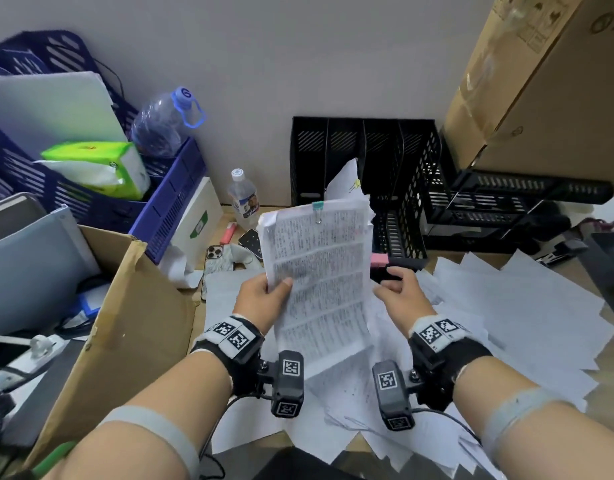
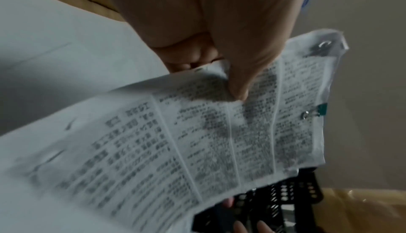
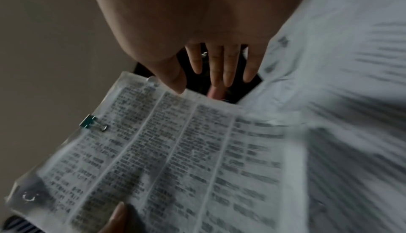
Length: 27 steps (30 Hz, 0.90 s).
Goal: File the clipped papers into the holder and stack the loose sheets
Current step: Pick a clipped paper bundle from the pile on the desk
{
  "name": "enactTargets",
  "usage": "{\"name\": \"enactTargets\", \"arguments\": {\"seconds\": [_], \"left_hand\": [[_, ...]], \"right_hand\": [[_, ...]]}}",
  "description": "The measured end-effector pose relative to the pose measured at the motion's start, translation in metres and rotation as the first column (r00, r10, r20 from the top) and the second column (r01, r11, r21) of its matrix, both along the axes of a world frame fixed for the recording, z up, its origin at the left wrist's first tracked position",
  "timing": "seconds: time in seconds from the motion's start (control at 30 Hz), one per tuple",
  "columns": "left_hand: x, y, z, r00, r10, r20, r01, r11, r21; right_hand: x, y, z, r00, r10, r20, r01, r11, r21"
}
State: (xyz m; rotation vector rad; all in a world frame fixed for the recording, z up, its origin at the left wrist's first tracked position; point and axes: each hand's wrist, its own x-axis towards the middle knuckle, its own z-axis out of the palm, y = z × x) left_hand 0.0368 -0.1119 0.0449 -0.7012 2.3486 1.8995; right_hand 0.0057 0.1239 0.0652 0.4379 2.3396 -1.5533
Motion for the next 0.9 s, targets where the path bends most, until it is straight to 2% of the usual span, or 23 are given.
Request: {"name": "enactTargets", "arguments": {"seconds": [0.13,0.27,0.37,0.53,0.7,0.8,0.9], "left_hand": [[-0.025,-0.014,0.031,0.968,0.175,-0.178,-0.2,0.971,-0.128],[-0.047,-0.021,0.05,0.911,0.279,-0.305,-0.326,0.938,-0.115],[-0.063,-0.014,0.06,0.886,0.277,-0.372,-0.348,0.927,-0.138],[-0.08,0.011,0.077,0.883,0.212,-0.419,-0.312,0.932,-0.184],[-0.088,0.034,0.086,0.843,0.159,-0.513,-0.263,0.955,-0.136],[-0.104,0.033,0.067,0.874,0.159,-0.459,-0.242,0.962,-0.128],[-0.114,0.029,0.048,0.912,0.135,-0.388,-0.199,0.972,-0.128]], "right_hand": [[-0.03,-0.017,0.036,0.996,0.092,0.001,-0.09,0.977,-0.193],[-0.057,-0.042,0.102,0.974,0.227,-0.029,-0.222,0.911,-0.348],[-0.078,-0.061,0.152,0.929,0.364,-0.065,-0.365,0.873,-0.323],[-0.114,-0.086,0.206,0.914,0.395,-0.093,-0.404,0.864,-0.299],[-0.137,-0.095,0.208,0.916,0.399,-0.049,-0.402,0.901,-0.162],[-0.152,-0.092,0.191,0.917,0.384,-0.104,-0.387,0.922,-0.005],[-0.162,-0.087,0.172,0.937,0.312,-0.16,-0.324,0.945,-0.052]]}}
